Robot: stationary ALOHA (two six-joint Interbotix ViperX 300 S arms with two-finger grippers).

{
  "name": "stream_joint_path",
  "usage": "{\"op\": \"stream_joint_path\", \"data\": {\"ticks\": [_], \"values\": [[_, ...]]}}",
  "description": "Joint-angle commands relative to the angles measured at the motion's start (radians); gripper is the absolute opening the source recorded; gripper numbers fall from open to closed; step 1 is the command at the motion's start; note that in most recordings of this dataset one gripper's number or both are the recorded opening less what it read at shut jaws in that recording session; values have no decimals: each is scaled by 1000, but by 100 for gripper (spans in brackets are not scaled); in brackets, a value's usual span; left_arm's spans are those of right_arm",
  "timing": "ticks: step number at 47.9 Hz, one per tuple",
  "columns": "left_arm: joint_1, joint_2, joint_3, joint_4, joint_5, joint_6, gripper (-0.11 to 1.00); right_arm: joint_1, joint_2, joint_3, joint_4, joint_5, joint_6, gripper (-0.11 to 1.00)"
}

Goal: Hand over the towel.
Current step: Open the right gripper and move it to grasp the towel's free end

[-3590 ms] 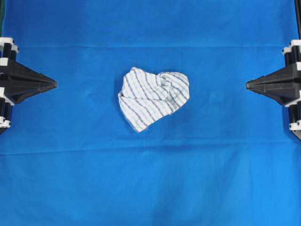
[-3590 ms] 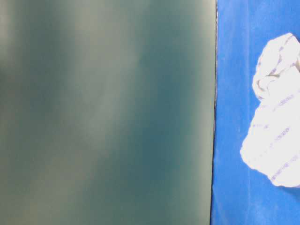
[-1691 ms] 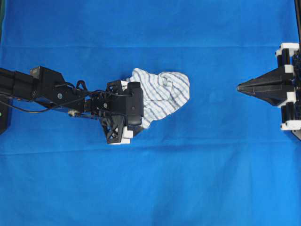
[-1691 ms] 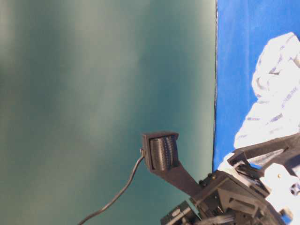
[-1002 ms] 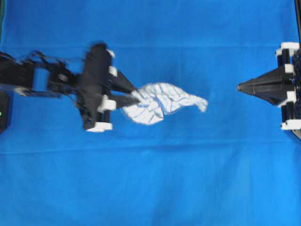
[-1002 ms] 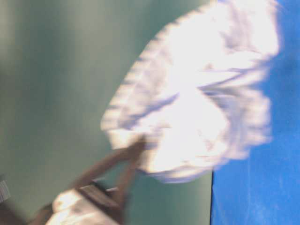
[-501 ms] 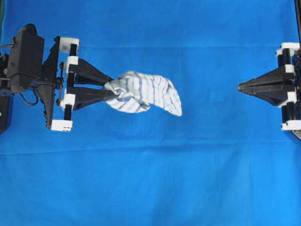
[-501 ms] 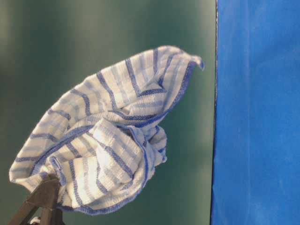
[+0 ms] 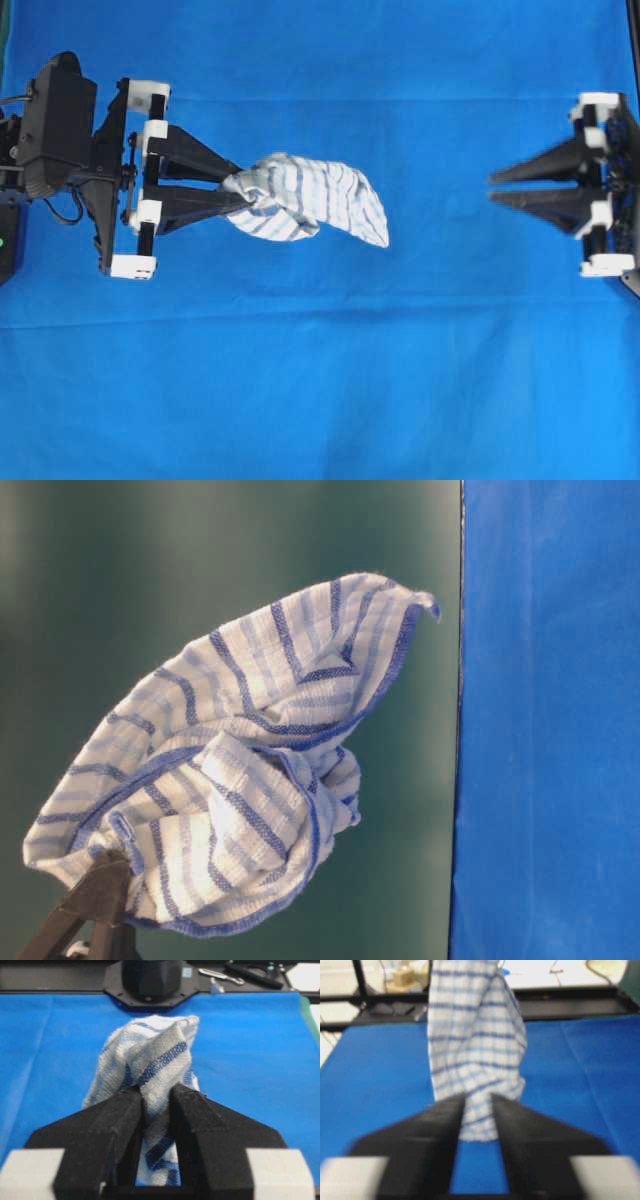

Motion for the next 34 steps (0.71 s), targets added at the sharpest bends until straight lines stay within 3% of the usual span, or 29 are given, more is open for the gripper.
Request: {"op": "stream_joint_path", "data": {"ticks": [1, 4, 7, 22, 34], "values": [[-3, -6, -17, -3, -11, 0, 13, 0, 55, -52, 3, -32, 2, 53], [-5, -6, -17, -2, -12, 0, 13, 0, 101, -81, 3, -52, 3, 66], [-3, -5, -17, -3, -12, 0, 13, 0, 161, -121, 3, -74, 3, 73], [-3, -3, -17, -2, -14, 2, 13, 0, 442, -330, 3, -140, 3, 72], [-3, -2, -17, -2, -12, 0, 13, -5, 624, -494, 5, -109, 3, 72]]}}
